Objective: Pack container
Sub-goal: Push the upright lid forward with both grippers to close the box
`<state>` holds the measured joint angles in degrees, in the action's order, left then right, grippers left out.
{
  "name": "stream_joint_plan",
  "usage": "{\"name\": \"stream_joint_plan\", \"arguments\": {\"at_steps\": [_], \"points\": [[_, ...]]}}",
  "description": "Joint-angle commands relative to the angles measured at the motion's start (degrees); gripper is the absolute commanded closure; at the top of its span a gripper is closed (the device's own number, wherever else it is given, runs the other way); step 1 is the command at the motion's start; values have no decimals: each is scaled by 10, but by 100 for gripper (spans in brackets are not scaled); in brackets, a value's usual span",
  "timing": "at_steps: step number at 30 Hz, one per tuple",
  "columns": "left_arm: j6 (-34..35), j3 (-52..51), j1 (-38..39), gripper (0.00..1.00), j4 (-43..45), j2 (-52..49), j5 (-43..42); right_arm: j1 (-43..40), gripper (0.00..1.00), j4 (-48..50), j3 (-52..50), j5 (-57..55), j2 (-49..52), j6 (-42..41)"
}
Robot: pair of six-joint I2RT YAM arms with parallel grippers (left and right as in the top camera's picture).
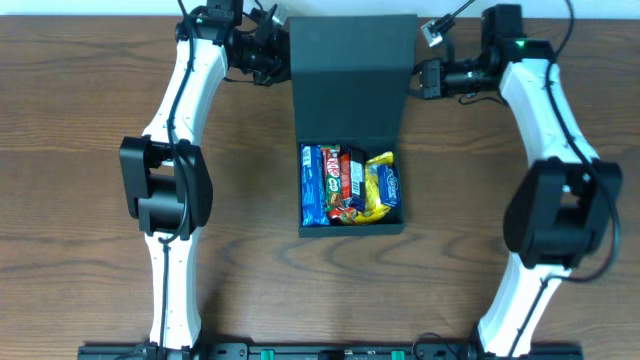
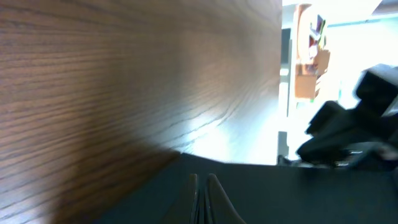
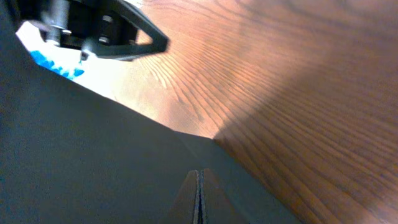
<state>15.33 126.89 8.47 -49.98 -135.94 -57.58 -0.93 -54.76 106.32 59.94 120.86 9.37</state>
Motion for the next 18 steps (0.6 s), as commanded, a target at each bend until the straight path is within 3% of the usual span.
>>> {"name": "stream_joint_plan", "arguments": {"at_steps": [1,11,18], "points": [[-90,22,6,94,-37,41,33,2,99,-22,0,-21,-37,43],[-211,22,52,94,-140,122,155,15,99,-148,0,-139,-94,135],[-250,22,93,94,-207,137,235,26,99,-207,0,-251,-111,152]]}}
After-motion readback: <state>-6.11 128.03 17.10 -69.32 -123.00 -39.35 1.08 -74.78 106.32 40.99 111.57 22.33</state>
